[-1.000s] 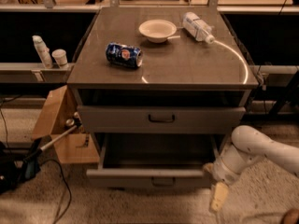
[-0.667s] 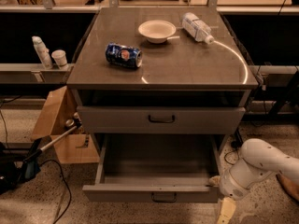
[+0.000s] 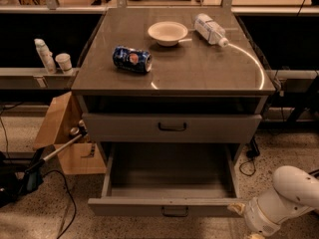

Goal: Open middle drawer

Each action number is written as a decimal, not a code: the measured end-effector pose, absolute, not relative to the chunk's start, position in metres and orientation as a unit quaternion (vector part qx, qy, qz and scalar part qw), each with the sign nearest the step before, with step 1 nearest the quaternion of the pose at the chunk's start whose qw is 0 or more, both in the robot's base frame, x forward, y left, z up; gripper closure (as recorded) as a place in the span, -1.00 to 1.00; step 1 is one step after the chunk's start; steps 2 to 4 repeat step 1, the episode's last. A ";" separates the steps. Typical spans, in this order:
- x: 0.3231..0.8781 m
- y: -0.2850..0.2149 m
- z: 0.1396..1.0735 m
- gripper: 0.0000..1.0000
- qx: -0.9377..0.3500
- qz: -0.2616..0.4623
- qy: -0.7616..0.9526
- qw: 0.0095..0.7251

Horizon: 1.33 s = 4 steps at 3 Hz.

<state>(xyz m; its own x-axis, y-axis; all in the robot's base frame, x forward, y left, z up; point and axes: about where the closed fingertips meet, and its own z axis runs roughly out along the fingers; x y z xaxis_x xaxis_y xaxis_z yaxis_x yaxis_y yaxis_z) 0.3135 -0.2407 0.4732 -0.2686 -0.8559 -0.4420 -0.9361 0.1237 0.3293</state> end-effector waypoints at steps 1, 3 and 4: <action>0.314 -0.241 0.473 -1.00 -0.600 0.279 0.746 0.072; 0.314 -0.241 0.473 -1.00 -0.600 0.279 0.746 0.072; 0.314 -0.241 0.473 -1.00 -0.600 0.279 0.746 0.072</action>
Offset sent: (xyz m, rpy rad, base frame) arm 0.0000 0.0000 0.0000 0.0000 0.0000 0.0000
